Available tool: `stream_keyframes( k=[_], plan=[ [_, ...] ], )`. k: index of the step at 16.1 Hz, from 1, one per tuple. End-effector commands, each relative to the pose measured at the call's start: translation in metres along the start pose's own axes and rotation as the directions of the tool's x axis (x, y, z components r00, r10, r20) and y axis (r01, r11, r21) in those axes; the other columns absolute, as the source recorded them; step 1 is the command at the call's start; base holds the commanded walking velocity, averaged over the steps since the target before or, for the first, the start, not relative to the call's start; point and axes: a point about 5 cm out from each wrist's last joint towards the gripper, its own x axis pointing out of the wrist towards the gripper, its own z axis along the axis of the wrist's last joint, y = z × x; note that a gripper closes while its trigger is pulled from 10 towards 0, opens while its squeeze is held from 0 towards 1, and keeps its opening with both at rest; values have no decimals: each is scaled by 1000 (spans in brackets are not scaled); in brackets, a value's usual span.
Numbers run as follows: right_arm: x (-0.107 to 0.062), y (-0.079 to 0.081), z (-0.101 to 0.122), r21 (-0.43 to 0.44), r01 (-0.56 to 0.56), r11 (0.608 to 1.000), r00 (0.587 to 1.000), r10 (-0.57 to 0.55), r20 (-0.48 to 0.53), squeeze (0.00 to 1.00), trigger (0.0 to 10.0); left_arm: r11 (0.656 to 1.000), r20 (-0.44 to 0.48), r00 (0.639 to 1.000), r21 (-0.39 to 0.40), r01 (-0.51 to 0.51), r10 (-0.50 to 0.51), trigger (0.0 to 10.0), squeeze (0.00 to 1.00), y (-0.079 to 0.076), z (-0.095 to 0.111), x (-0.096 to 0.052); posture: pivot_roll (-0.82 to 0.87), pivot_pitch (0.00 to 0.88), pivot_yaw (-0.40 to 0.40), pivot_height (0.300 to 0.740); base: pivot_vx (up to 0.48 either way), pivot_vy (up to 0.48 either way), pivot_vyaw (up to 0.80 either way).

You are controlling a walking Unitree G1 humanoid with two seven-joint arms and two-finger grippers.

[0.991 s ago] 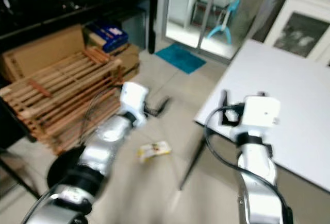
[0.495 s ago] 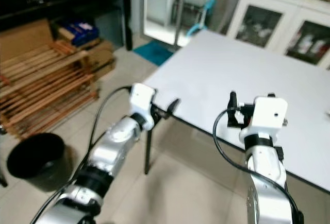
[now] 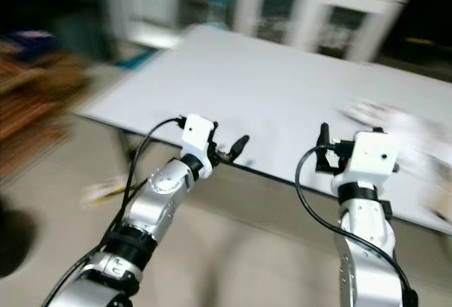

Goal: Picking trash to rubbish bin

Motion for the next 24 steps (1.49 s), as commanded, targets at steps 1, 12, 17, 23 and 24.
stream_keyframes(
  k=[1,12,17,23,24],
  plan=[
    [1,1,1,-4,-6,1000,1000,6,-4,0,10000,1000,-11,1000,8,-15,15,10000,0,5,-1,-1,132,37,-83,740,0,-465,-688],
    [5,-5,-1,-46,93,995,994,-95,-52,0,10000,999,-27,999,2,-45,45,10000,0,10,-1,1,131,44,-80,740,0,-297,-249],
    [8,-6,1,-37,108,993,994,-109,-19,0,10000,996,-6,996,-15,-87,87,10000,0,18,4,2,142,50,-77,740,0,0,0],
    [8,2,-2,-29,50,998,998,-51,-26,0,10000,997,9,997,-23,-76,76,10000,0,22,11,6,144,48,-73,740,0,0,0],
    [9,3,-2,-24,53,998,998,-54,-24,0,10000,997,10,997,-20,-75,75,10000,0,23,12,6,144,48,-71,740,0,0,0]
  ],
)
